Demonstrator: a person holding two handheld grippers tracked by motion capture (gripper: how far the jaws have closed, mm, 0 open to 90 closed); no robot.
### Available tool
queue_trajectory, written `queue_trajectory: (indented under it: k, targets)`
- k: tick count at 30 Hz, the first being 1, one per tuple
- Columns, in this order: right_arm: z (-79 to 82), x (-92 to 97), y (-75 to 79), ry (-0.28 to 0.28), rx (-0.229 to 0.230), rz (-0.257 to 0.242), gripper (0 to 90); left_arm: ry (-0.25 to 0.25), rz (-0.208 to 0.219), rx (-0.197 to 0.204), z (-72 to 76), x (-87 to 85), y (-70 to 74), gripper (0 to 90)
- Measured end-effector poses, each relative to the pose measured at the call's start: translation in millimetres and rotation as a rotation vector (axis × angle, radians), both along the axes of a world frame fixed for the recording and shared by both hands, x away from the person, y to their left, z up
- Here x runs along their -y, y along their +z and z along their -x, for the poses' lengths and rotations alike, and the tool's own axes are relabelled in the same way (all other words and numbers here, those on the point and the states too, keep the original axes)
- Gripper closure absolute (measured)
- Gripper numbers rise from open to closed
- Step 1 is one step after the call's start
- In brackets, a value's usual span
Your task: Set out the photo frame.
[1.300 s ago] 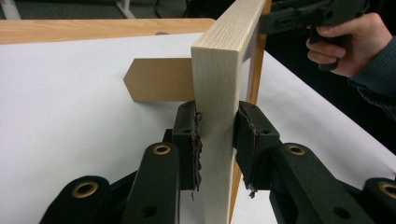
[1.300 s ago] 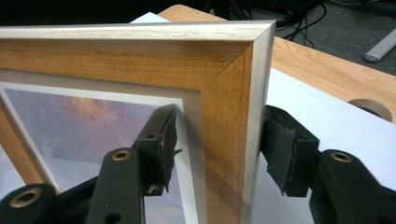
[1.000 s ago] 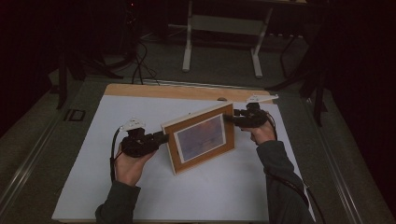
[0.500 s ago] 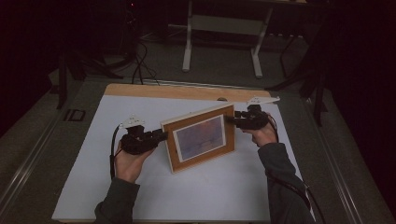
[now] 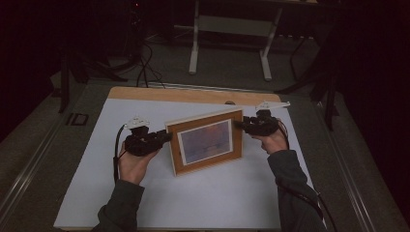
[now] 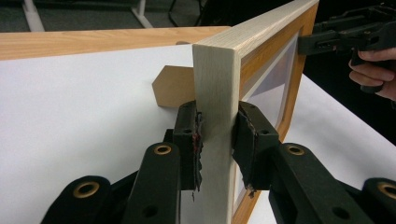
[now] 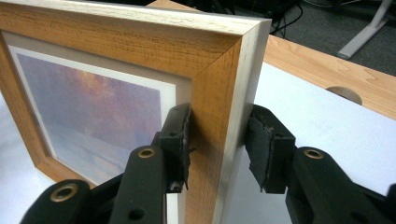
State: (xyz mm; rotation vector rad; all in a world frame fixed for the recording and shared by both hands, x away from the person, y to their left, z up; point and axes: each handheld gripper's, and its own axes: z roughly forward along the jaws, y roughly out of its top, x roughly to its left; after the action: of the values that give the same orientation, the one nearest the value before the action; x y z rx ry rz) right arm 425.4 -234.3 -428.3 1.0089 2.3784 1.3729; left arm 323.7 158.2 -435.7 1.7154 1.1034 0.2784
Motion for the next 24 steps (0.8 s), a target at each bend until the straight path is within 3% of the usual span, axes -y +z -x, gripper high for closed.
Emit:
queue_trajectory:
  k: [24]
  targets:
    - [11.5,0.3,0.6,-0.042,0.002,0.01,60.7,0.004,0.0,0.009,-13.6,-1.3,-0.2,70.5]
